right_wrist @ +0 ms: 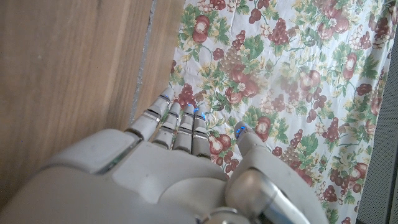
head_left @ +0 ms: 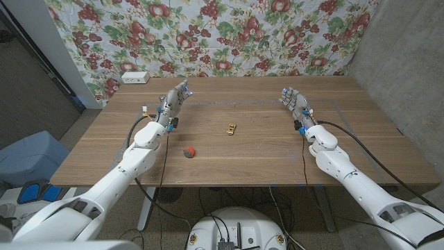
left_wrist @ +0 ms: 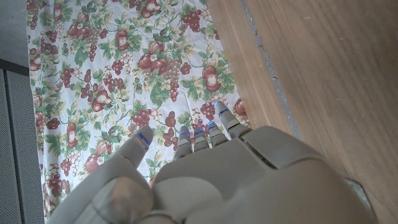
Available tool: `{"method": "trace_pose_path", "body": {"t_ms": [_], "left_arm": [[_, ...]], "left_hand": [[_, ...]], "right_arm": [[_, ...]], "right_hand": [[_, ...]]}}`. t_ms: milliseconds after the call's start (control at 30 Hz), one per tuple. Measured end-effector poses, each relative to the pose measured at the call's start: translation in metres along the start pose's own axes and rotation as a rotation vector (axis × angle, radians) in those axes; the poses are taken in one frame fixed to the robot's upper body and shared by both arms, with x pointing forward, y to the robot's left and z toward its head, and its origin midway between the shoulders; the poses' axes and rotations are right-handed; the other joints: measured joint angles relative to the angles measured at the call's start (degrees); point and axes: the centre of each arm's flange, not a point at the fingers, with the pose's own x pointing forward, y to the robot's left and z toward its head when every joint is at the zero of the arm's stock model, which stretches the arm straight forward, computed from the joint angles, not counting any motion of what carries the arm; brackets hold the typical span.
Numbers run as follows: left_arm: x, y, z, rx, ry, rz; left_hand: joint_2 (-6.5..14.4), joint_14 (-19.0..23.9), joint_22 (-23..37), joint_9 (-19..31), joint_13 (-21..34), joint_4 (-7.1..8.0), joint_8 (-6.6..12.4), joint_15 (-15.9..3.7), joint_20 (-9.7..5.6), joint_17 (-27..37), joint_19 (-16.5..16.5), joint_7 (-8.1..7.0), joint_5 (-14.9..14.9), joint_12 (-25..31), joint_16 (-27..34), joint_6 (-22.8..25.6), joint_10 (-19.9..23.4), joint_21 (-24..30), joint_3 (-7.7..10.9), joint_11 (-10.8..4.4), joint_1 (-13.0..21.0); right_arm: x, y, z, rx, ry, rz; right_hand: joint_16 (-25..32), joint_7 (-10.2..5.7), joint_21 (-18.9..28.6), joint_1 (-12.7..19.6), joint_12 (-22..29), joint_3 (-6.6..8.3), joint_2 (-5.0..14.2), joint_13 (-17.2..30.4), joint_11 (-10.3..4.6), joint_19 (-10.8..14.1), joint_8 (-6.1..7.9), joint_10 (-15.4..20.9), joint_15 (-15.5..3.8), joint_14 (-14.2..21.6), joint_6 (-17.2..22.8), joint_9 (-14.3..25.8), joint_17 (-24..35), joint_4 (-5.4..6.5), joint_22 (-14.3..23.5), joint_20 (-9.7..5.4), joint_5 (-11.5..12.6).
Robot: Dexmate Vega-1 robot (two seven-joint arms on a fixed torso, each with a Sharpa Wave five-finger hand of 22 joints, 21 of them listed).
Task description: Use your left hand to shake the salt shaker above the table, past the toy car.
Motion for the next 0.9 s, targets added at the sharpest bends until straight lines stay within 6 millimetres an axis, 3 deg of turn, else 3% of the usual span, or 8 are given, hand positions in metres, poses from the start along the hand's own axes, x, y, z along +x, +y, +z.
{"method": "trace_pose_path", "body": {"t_ms": [367,733,900], "left_arm": [[-0.001,0.000,0.012,0.076,-0.032,0.032],[-0.005,0.000,0.020,0.131,-0.053,0.073],[-0.008,-0.001,0.024,0.156,-0.066,0.097]], "left_hand": [[0.0,2.4,0.0,0.0,0.0,-1.89,0.17,0.21,2.48,0.0,2.1,-0.88,-0.3,0.0,0.0,1.6,1.7,-0.1,0.14,0.06,0.0],[0.0,5.4,0.0,0.0,0.3,-3.97,0.31,1.39,4.32,0.0,3.9,-0.31,-0.5,0.4,0.0,3.8,3.6,-0.3,0.48,1.98,0.0],[0.0,6.8,0.2,0.1,0.3,-4.58,0.31,1.42,4.72,0.0,5.0,0.14,-0.9,0.4,0.5,4.9,4.7,-0.3,0.62,1.96,0.0]], "right_arm": [[-0.001,0.001,-0.003,0.005,0.004,-0.005],[-0.002,0.001,-0.006,0.009,0.008,-0.008],[-0.001,0.002,-0.007,0.011,0.007,-0.008]], "right_hand": [[0.0,0.01,0.0,0.0,0.0,-0.24,0.00,0.0,0.18,0.2,0.00,0.2,0.00,0.0,0.0,0.0,-0.3,-0.26,0.0,0.21,0.0],[0.0,0.21,0.0,0.0,0.0,-0.11,0.00,0.0,0.19,0.2,0.00,0.2,-0.31,0.3,0.2,0.0,-0.3,-0.59,0.0,0.20,0.0],[0.5,0.21,0.0,0.0,0.0,-0.25,-0.01,0.0,0.50,0.6,0.00,0.5,0.00,0.6,0.2,0.0,-0.3,-0.73,0.0,0.62,0.0]]}}
